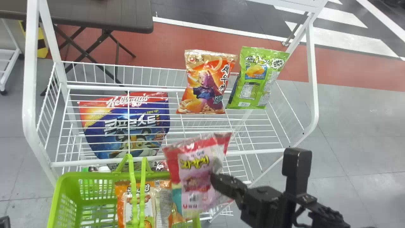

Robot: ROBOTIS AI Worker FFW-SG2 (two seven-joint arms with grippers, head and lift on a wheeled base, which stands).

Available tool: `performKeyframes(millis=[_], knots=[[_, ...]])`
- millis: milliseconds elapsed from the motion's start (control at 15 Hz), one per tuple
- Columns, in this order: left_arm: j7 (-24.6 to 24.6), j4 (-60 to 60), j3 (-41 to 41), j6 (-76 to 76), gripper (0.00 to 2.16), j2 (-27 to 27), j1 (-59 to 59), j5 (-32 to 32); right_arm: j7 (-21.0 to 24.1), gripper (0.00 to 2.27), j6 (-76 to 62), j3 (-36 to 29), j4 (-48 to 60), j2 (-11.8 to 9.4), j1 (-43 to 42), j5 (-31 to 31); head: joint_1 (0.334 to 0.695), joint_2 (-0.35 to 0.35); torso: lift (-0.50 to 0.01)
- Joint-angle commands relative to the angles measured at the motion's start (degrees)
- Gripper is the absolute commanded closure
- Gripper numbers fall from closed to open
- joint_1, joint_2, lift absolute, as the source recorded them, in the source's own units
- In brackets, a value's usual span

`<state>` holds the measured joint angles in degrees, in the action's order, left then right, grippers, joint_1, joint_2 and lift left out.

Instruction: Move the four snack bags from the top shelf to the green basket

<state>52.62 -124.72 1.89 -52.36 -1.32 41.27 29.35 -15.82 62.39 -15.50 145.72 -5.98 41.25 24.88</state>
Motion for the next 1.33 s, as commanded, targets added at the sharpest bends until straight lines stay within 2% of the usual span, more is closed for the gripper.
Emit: performKeyframes(millis=[0, 333, 667, 933, 1267], knots=[[0.1, 0.0, 0.0, 0.0, 1.43, 0.0, 0.4, 0.0, -0.4, 2.24, 7.0, -0.9, 0.0, 2.0, 1.5, 2.3, 0.695, -0.35, 0.0], [0.2, -0.1, -0.8, 0.4, 1.43, 0.0, 0.6, -0.4, -1.8, 2.24, 6.8, -0.8, -5.1, 4.9, 2.2, 9.3, 0.695, -0.35, 0.0], [-0.1, -0.8, -2.1, 0.5, 1.43, 0.0, 1.1, -1.3, -1.1, 2.24, 3.3, 2.3, -7.0, 6.0, 1.7, 13.8, 0.695, -0.35, 0.0], [0.1, -0.8, -1.8, 0.7, 1.43, -0.1, 1.2, -1.3, 0.5, 2.24, -1.1, 4.2, -11.8, 6.0, 1.1, 11.1, 0.695, -0.334, 0.0], [-0.1, -1.3, -2.2, 0.7, 1.43, -0.1, 1.3, -1.3, 1.8, 2.24, 0.7, 5.4, -14.1, 5.6, 0.2, 7.4, 0.695, -0.35, 0.0]])
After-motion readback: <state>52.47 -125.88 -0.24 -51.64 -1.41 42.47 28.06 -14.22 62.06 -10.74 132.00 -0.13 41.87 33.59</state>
